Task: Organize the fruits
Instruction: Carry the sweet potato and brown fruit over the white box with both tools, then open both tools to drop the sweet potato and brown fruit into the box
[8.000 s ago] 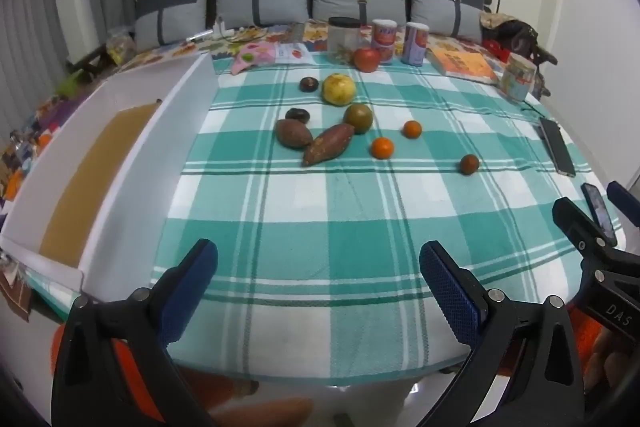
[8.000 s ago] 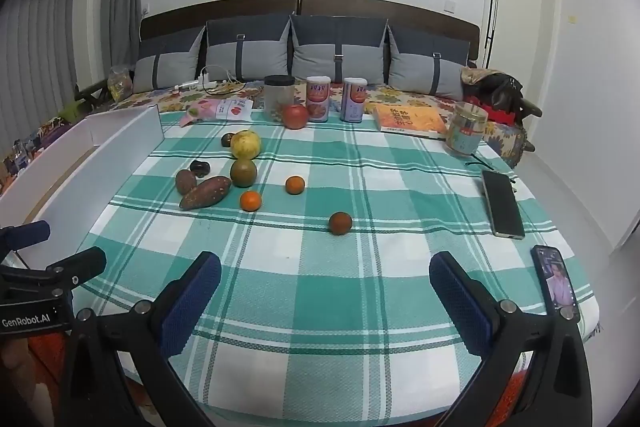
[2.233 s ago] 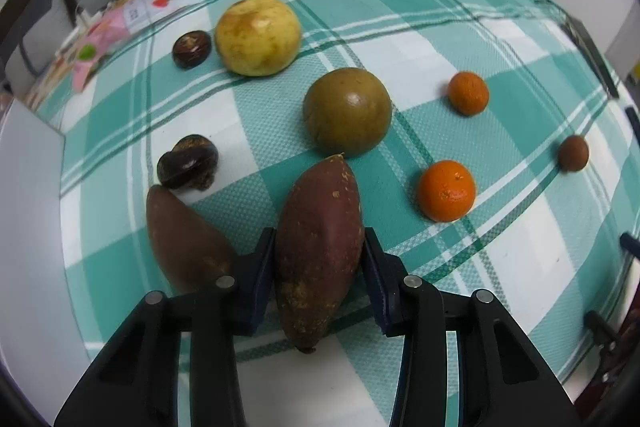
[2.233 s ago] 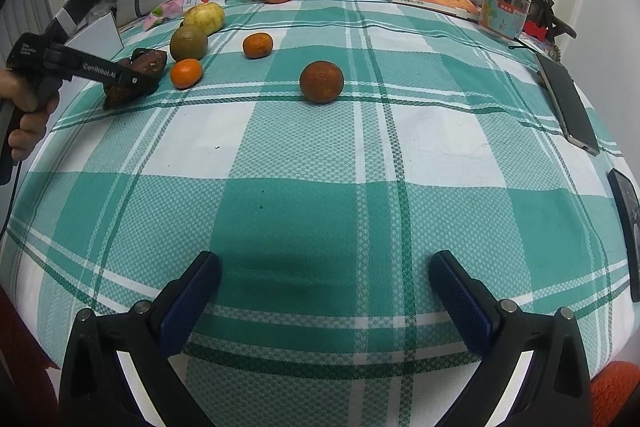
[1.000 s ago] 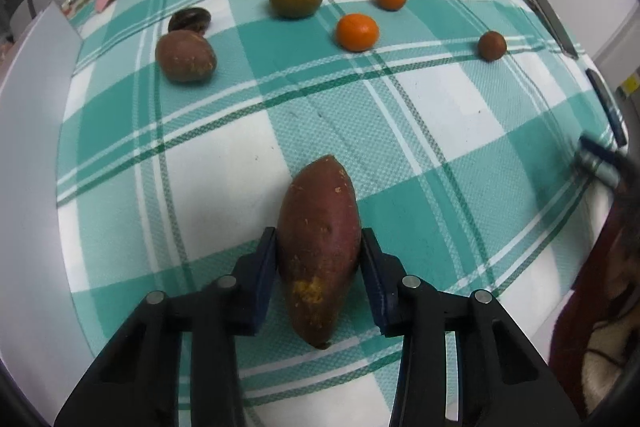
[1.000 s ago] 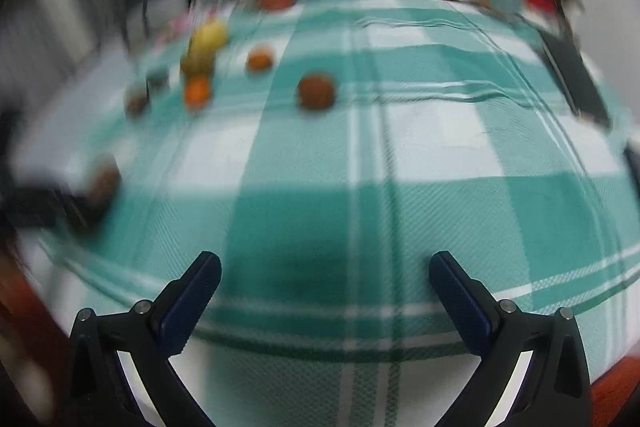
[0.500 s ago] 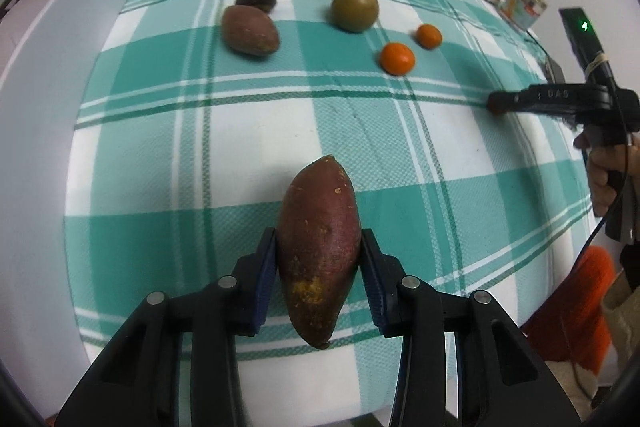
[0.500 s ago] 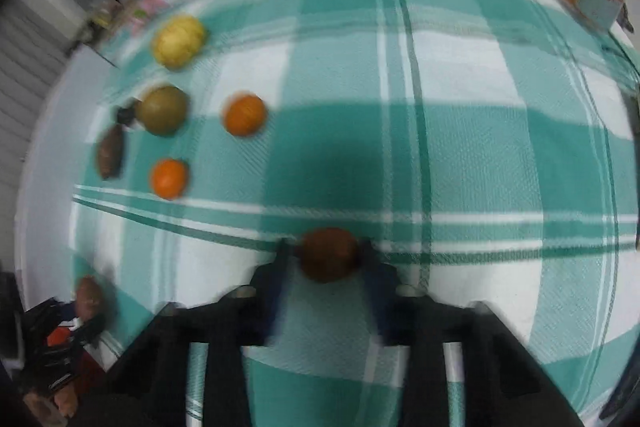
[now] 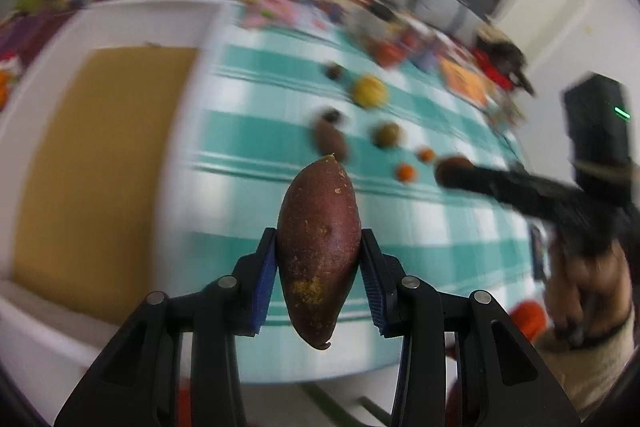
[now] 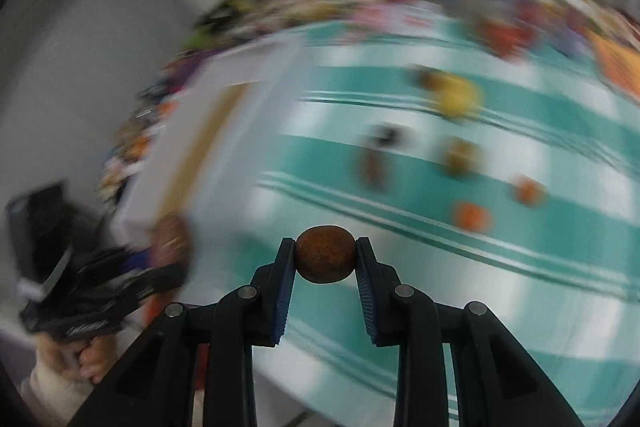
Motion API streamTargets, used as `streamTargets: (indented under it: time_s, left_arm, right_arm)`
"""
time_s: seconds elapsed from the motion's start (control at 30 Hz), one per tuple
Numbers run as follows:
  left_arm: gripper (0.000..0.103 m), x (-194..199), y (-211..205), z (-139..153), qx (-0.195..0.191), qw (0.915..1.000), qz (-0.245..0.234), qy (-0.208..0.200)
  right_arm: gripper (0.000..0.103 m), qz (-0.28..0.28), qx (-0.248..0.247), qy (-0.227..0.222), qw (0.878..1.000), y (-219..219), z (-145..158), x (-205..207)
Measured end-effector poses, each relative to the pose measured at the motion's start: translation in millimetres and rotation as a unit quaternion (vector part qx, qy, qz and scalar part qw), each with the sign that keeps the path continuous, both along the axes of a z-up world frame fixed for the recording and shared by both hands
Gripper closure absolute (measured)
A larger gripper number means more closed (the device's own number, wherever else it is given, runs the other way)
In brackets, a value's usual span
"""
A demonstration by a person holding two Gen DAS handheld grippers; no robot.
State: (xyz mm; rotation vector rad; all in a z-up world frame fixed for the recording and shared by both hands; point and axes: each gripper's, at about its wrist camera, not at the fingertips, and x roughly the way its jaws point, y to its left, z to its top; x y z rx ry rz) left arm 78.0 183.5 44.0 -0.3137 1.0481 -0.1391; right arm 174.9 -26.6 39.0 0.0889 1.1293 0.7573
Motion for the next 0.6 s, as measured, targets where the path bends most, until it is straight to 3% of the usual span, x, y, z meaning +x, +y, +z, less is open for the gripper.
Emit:
streamTargets:
  time_s: [0.13, 0.23, 0.47, 0.53, 0.57, 0.6]
  left_arm:
    - [0.062, -3.3, 79.7, -13.1, 0.048, 0.9954, 0.080, 0.018]
    - [0.062, -9.1, 128.6, -40.2, 0.072, 0.9874, 0.133, 0.046]
    - [0.061, -28.3, 177.9, -75.5, 0.092, 0.9747, 0.191, 0.072]
    - [0.046, -35.1, 181.9, -76.4, 0.099, 0.9712, 0.208, 0.062]
    - [0.029, -34.9, 183.6, -74.5, 0.099, 0.9705, 0.212, 0.059]
    - [0.022, -36.8, 183.1, -70.7, 0.098, 0.9692, 0.221, 0.049]
  right_arm:
    - [0.073, 0.076, 0.014, -0.001, 0.997, 106.2, 3.0, -24.2]
    - [0.073, 0.108, 0.004, 0.006, 0.994, 169.4, -14.8, -37.7]
    - [0.072, 0.121, -0.028, 0.018, 0.992, 225.9, -52.9, -52.9]
    - [0.065, 0.112, -0.035, 0.017, 0.993, 224.0, -56.8, -52.7]
    - [0.048, 0.108, -0.035, 0.016, 0.993, 221.4, -56.0, -50.9]
    - [0.037, 0.102, -0.033, 0.012, 0.994, 216.9, -55.0, -50.2]
